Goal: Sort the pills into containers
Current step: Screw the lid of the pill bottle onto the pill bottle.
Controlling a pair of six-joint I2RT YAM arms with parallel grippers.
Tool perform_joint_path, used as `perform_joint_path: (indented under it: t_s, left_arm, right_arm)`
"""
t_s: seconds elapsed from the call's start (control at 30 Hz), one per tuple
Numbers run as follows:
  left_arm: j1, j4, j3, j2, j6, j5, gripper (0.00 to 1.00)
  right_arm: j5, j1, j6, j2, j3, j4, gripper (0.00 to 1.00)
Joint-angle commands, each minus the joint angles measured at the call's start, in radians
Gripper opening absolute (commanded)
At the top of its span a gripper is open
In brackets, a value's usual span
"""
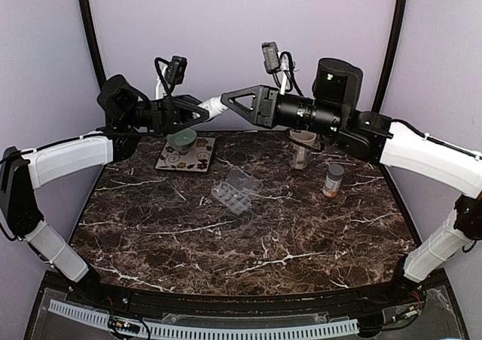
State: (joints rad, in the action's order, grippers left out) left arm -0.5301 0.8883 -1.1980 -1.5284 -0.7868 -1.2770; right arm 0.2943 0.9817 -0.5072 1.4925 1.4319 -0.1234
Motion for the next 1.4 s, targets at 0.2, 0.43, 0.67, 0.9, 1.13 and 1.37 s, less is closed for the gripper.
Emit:
perform_joint_path:
  t_s: [0.2, 0.43, 0.67, 0.9, 1.13, 1.37]
  left_arm:
    - [-0.051, -0.005, -0.077, 0.012, 0.040, 0.027, 0.00]
    - [-0.050, -0.014, -0.087, 0.010, 0.042, 0.022, 0.00]
    - [-0.051, 0.010, -0.092, 0.001, 0.017, 0.018, 0.00]
    - [-0.053, 0.012, -0.095, 0.001, 0.019, 0.017, 0.00]
    - [-0.063, -0.077, -0.092, 0.037, 0.135, 0.074, 0.00]
    - [-0.105, -0.349, -0.110, 0.102, 0.460, 0.211, 0.00]
  right_arm:
    - [0.031, 0.054, 0.076, 0.142, -0.004, 0.263, 0.00]
    - [0.008, 0.055, 0.117, 0.143, -0.012, 0.309, 0.00]
    - [0.046, 0.054, 0.105, 0.139, -0.030, 0.274, 0.00]
    - [0.066, 0.054, 0.076, 0.158, -0.027, 0.267, 0.00]
    - [0.080, 0.052, -0.013, 0.192, -0.026, 0.241, 0.00]
    - [0.079, 0.051, -0.106, 0.225, 0.001, 0.275, 0.00]
